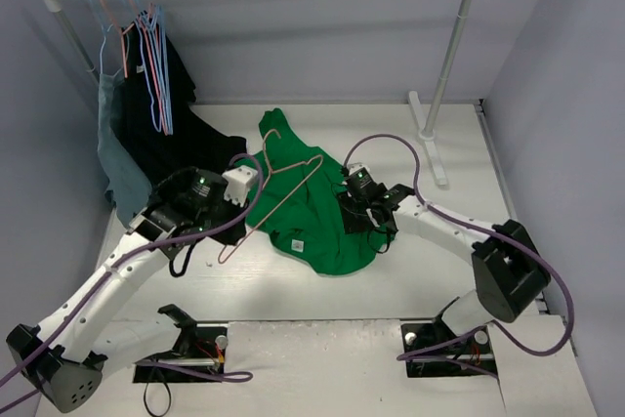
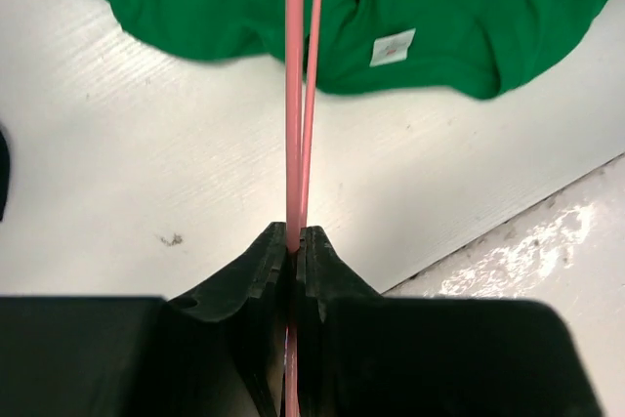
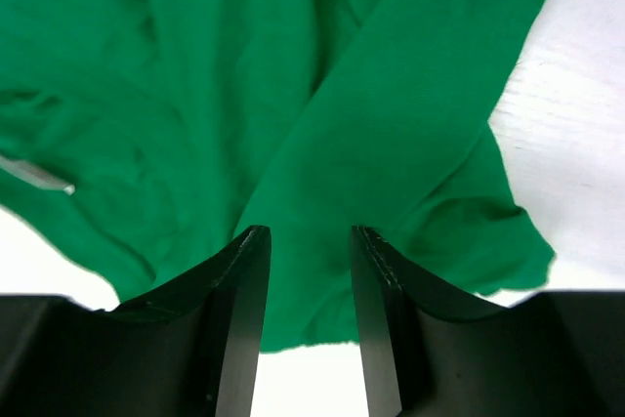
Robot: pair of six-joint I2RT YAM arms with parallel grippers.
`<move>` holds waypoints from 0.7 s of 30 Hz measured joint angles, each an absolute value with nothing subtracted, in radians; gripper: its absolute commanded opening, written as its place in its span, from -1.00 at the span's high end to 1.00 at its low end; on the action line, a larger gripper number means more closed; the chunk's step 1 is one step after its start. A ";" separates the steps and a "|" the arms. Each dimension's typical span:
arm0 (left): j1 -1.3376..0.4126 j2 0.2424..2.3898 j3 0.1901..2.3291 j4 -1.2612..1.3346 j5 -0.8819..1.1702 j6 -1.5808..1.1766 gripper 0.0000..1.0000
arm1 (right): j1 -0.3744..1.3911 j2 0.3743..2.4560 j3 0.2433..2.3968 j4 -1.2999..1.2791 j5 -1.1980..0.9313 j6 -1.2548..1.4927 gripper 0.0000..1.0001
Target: Place the t-shirt on the hanger
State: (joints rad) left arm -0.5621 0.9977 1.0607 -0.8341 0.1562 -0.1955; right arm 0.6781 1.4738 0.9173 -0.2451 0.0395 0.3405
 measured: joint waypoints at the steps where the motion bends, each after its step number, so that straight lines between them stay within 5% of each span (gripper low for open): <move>1: -0.565 0.988 1.037 -0.835 0.155 -0.199 1.00 | 0.663 1.499 0.917 -0.237 0.021 0.349 0.25; 7: -0.567 0.945 0.971 -0.822 0.147 -0.214 1.00 | 0.555 1.676 0.936 -0.202 -0.055 0.344 0.62; 11: -0.567 0.922 0.962 -0.802 0.145 -0.217 1.00 | 0.456 1.786 1.067 -0.202 -0.104 0.284 0.66; 21: -0.567 0.913 0.952 -0.791 0.159 -0.212 1.00 | 0.344 2.018 1.441 -0.205 -0.039 0.069 0.11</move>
State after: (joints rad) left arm -0.5671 0.9127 0.9524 -0.7914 0.1593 -0.2115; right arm 0.3439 2.0178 1.4414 -0.2047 -0.0395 0.0689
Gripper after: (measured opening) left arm 0.072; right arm 0.403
